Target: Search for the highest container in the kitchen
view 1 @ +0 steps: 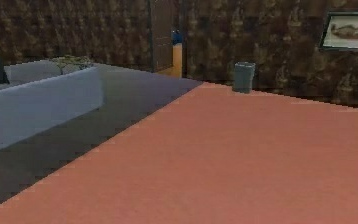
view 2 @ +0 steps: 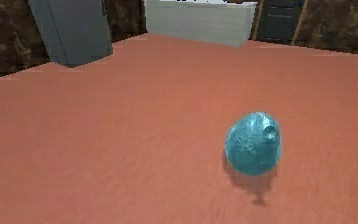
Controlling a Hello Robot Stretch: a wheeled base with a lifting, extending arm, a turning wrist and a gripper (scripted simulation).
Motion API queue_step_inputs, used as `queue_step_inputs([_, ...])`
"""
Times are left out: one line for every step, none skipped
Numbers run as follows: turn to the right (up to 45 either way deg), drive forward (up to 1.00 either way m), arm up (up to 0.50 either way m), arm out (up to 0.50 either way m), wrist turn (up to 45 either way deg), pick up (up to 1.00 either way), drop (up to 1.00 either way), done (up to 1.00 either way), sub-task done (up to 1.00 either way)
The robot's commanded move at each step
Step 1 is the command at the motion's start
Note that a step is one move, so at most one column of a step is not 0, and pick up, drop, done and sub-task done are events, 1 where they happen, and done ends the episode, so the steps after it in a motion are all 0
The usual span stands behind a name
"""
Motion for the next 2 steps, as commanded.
queue_step_inputs([-6.0,0.0,0.0,0.0,0.0,0.0,0.0,0.0,0.0])
queue_step_inputs([0.0,0.45,0.0,0.0,0.0,0.0,0.0,0.0,0.0])
